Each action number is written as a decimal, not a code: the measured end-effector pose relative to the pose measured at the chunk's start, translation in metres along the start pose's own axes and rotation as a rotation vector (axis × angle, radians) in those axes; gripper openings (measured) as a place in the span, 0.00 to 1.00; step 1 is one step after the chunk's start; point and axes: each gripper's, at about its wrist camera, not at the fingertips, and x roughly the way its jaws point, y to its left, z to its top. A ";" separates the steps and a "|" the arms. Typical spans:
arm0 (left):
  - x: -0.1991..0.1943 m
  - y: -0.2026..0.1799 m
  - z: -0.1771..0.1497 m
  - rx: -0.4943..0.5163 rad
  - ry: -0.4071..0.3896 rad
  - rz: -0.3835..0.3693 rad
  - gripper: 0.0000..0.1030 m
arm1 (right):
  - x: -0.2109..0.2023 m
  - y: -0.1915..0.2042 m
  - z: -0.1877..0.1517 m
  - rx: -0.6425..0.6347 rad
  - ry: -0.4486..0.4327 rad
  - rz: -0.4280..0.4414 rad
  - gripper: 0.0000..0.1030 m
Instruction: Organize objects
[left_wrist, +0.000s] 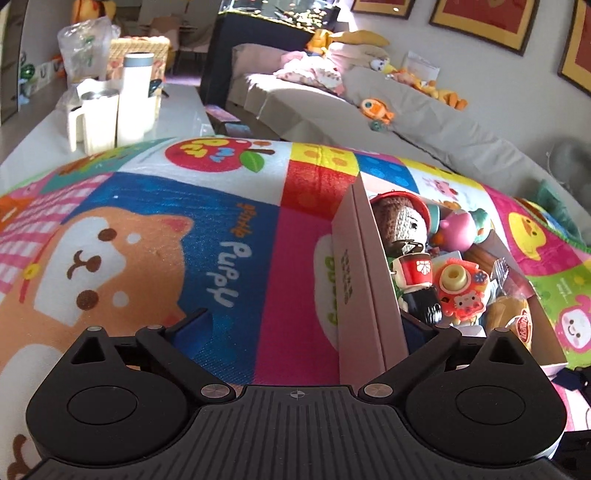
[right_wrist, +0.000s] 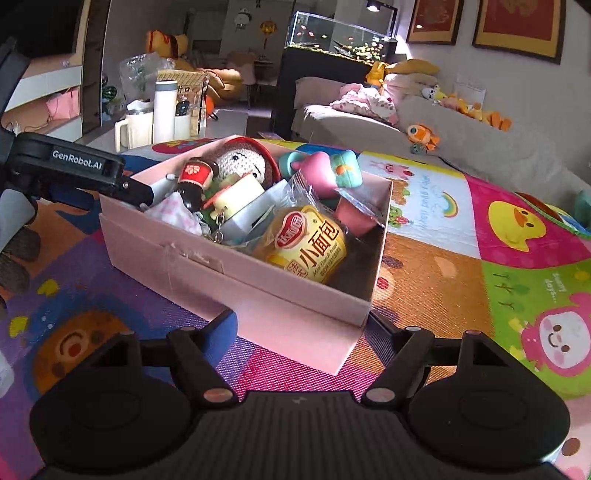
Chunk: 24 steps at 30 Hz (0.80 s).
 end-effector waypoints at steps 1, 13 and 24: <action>-0.002 -0.001 0.000 0.006 -0.008 0.002 0.98 | -0.001 -0.001 0.000 0.008 0.006 0.004 0.74; -0.106 -0.026 -0.104 0.174 0.011 -0.074 0.98 | -0.083 0.010 -0.065 0.284 0.060 0.045 1.00; -0.095 -0.052 -0.136 0.262 -0.024 0.158 0.99 | -0.071 0.017 -0.081 0.325 0.115 -0.098 1.00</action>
